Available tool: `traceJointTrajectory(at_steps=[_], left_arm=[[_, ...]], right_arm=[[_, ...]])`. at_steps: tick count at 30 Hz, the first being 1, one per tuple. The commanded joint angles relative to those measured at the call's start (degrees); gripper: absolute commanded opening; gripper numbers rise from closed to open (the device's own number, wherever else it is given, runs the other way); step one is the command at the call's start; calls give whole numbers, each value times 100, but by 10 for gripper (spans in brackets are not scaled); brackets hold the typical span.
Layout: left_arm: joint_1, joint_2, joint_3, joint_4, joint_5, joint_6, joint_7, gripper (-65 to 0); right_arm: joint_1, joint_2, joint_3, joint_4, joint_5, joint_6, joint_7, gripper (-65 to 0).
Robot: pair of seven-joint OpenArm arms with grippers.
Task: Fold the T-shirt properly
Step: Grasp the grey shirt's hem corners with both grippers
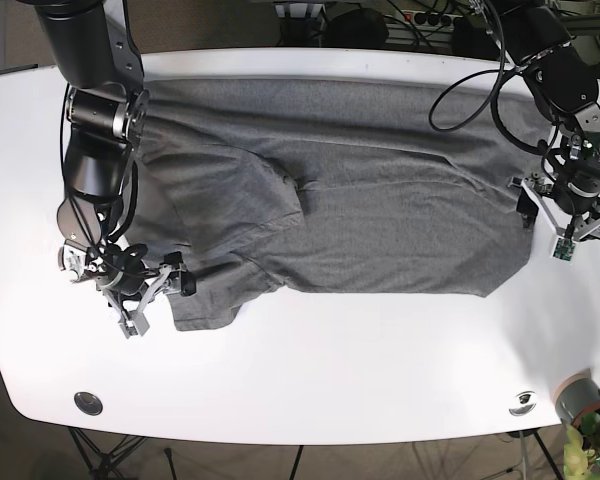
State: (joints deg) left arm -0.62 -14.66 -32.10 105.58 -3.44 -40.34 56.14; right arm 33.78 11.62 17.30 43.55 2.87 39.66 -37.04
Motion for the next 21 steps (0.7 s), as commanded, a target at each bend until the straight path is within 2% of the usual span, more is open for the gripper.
traceJointTrajectory(at_steps=[1,9,11,13,18,21], left_arm=[[-74,-95,-21,93,-29,34,-80,-217],[-100,-95,-21,93,-21,34,-80,-217],[-100,-95,-21,93,-21,34,-80,-217],[-109,-95,-12,84,-21,100,-89,-214],[-417,-86,111,-136,-29,1111,-89,-200],[-707,-95,251,-611,-29,1691,-89,-147]], right_arm=[[196,47,15,-157,-46,34,297,-125],[178,-199,15,-263,-107,34,341,-130],[169,-269,15,-254,-107,34,341,-157],[169,-313,15,-254,-107,34,350,-222],[187,-313,24,-254,-107,34,367,-407],[187,-313,24,-254,-107,34,464,-503]])
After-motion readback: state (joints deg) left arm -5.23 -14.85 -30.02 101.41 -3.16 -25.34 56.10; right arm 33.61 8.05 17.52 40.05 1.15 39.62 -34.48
